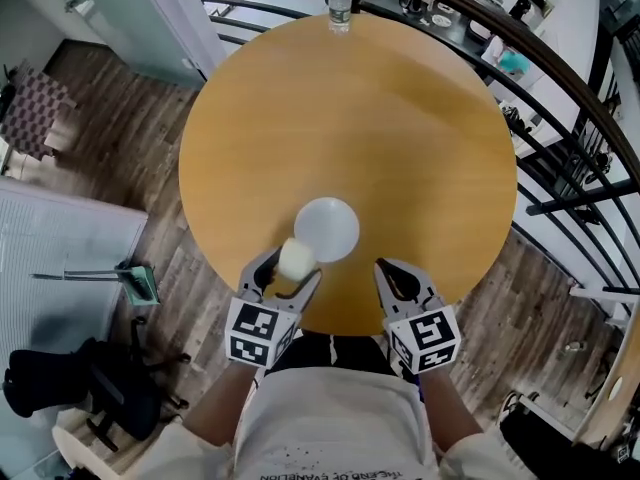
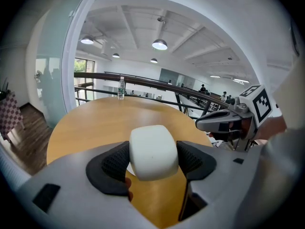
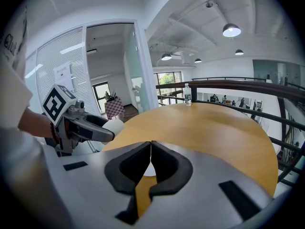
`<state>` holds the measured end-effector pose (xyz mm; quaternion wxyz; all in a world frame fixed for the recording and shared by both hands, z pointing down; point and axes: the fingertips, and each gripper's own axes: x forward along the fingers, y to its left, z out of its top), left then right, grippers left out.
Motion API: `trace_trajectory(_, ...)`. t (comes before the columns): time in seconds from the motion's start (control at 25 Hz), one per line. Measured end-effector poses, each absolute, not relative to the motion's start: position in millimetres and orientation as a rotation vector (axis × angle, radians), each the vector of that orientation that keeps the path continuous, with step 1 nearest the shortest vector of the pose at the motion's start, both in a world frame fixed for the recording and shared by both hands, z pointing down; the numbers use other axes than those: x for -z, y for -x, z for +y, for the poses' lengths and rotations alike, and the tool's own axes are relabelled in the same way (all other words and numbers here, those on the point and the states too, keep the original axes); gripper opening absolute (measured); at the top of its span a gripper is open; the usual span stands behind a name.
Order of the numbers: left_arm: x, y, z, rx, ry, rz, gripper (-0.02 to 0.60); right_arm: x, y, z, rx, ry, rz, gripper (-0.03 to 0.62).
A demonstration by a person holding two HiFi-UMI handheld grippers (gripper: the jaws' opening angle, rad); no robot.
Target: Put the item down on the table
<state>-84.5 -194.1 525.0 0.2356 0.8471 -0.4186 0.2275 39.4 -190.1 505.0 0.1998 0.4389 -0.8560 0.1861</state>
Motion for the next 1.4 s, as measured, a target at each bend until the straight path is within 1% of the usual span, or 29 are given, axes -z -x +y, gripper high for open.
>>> trace_trajectory(0.68, -586, 60, -240, -0.747, -2.250, -1.092, 0.321, -546, -36, -218, -0.604, -1.189, -2.370, 0.025)
trace_trajectory(1.4, -654, 33, -267, -0.911, -2.188, -1.032, 0.321, -566, -55, -211, -0.689, -1.189, -2.328, 0.026)
